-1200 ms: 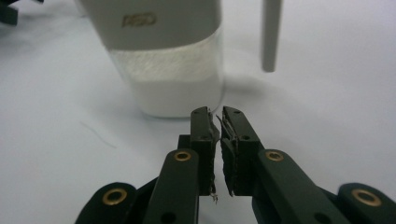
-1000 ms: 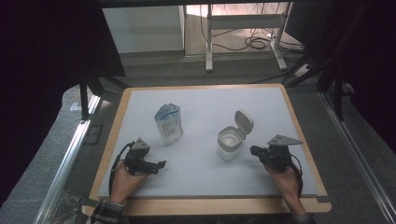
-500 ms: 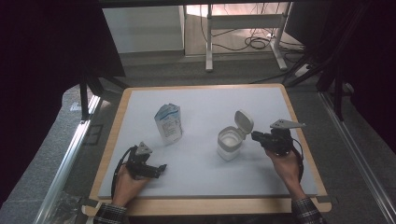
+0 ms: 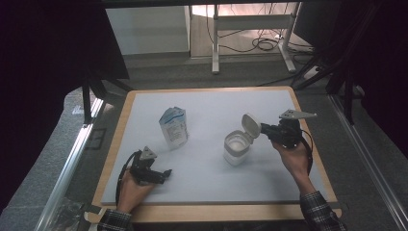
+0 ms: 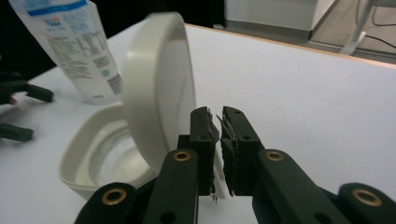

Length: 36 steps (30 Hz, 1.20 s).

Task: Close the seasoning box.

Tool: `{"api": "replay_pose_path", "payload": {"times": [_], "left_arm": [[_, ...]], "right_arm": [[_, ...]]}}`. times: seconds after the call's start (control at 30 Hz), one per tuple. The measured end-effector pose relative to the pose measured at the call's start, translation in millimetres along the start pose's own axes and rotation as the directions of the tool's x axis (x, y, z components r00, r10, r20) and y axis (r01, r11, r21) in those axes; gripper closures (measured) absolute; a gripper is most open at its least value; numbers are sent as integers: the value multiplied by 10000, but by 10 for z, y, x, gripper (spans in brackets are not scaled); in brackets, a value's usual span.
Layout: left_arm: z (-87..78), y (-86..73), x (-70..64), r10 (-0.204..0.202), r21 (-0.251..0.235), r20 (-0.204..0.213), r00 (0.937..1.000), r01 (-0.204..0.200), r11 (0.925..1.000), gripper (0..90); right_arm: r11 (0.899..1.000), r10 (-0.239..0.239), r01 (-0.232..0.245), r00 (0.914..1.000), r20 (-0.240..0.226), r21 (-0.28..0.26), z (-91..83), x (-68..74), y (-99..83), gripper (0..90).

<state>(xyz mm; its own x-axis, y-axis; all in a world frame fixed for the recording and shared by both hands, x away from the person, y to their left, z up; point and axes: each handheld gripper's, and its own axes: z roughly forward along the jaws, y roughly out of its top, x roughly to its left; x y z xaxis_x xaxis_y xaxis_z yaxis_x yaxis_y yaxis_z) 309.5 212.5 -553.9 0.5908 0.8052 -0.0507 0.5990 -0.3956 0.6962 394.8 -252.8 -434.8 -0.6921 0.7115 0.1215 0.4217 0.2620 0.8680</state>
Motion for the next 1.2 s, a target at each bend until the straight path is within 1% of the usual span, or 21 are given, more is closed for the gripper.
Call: {"api": "replay_pose_path", "payload": {"times": [0.1, 0.2, 0.27, 0.37, 0.47, 0.77, 0.97, 1.03, 1.2], "left_arm": [[0, 0, 0, -2, 0, -1, 10000, 2, 10000, 32], [0, 0, 2, 28, 1, -9, 10000, -28, 10000, 32], [1, 0, 1, 9, -18, -3, 10000, -9, 10000, 32], [2, -1, -3, -37, -37, -10, 10000, 37, 10000, 32], [2, -1, -3, -40, -40, -11, 10000, 39, 10000, 32], [4, -2, -4, -45, -58, -9, 10000, 45, 10000, 32], [4, -3, -4, -42, -61, -11, 10000, 42, 10000, 32], [3, -2, -3, -33, -56, -9, 10000, 33, 10000, 32], [1, -2, 0, 18, -38, -13, 10000, -19, 10000, 32]], "right_arm": [[9999, -103, 102, 9999, -108, -50, 9, 43, 35, 821], [9998, -180, 176, 9993, -321, -134, 20, 101, 57, 818], [9994, -347, 343, 9982, -499, -79, 36, 175, 76, 812], [9987, -503, 507, 9970, -583, 41, 66, 227, 76, 807], [9983, -548, 560, 9960, -703, 152, 103, 267, 60, 799], [9978, -640, 647, 9970, -431, 144, 43, 235, 71, 760], [9976, -652, 660, 9973, -335, 213, 23, 219, 45, 695], [9976, -657, 664, 9974, -295, 212, 11, 211, 35, 659], [9969, -712, 713, 9974, -63, 320, -20, 205, 4, 523]]}}
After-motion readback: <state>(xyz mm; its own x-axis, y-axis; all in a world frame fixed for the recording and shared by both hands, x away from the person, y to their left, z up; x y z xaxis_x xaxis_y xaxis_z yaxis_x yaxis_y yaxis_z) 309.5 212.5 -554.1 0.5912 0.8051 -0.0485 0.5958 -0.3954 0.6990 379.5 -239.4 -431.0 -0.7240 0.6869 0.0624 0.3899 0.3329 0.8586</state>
